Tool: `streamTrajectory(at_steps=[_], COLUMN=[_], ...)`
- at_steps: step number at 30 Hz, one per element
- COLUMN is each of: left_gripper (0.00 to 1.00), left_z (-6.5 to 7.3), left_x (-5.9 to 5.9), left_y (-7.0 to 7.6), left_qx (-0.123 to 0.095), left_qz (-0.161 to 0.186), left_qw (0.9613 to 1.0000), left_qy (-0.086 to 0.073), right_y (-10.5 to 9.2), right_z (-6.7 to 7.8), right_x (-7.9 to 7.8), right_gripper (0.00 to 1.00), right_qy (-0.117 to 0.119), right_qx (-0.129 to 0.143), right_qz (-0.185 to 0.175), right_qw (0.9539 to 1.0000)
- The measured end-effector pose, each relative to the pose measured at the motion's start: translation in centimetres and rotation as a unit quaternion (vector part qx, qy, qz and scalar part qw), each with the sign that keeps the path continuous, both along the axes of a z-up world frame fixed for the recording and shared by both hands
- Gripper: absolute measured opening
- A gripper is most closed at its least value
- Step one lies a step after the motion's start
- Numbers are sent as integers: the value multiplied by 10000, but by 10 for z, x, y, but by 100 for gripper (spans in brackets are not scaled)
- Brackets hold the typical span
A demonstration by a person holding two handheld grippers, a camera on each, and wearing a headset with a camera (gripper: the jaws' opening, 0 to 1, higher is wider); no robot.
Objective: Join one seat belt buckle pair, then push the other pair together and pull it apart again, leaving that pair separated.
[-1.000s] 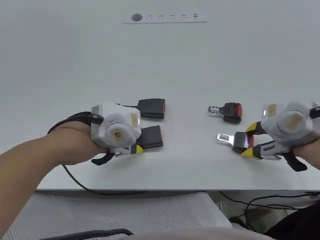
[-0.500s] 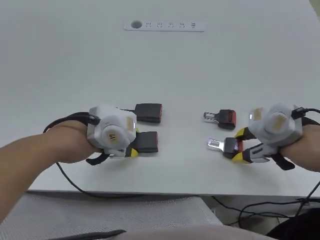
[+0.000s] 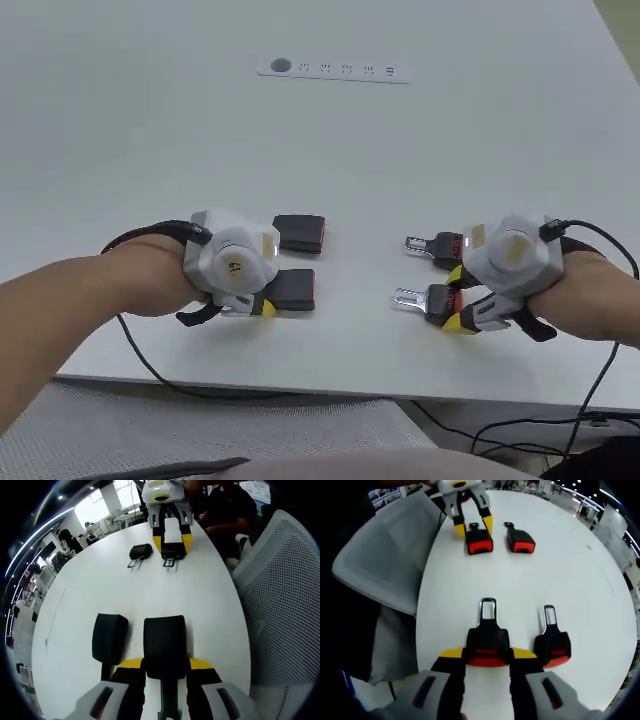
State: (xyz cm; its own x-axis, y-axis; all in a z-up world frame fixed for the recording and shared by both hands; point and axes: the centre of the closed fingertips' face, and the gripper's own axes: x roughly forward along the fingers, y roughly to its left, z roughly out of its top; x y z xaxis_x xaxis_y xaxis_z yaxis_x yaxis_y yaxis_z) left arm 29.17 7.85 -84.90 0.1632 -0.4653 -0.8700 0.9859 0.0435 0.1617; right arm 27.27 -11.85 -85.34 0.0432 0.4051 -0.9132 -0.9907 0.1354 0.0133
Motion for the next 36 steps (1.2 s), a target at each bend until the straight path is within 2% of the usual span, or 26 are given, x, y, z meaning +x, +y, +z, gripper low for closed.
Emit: streamTrajectory(at_steps=[8,12,28,36], left_gripper=[32,32,32,32], left_z=[0,1,1,0], left_x=[0,-1,-2,-1], left_y=[1,1,-1,-2], left_qx=[25,57,263,319], left_qz=[-9,-28,-233,-297], left_qw=[10000,10000,9994,9990], left_qy=[0,-7,-10,-10], right_y=[37,52,79,93], right_z=[-1,-2,-1,-1], right_x=[-8,-7,6,9], right_gripper=[33,33,34,34], right_qy=[-61,-106,-180,-166], right_qx=[203,183,108,114], right_qz=[155,195,56,144], right_qw=[9997,9996,9998,9997])
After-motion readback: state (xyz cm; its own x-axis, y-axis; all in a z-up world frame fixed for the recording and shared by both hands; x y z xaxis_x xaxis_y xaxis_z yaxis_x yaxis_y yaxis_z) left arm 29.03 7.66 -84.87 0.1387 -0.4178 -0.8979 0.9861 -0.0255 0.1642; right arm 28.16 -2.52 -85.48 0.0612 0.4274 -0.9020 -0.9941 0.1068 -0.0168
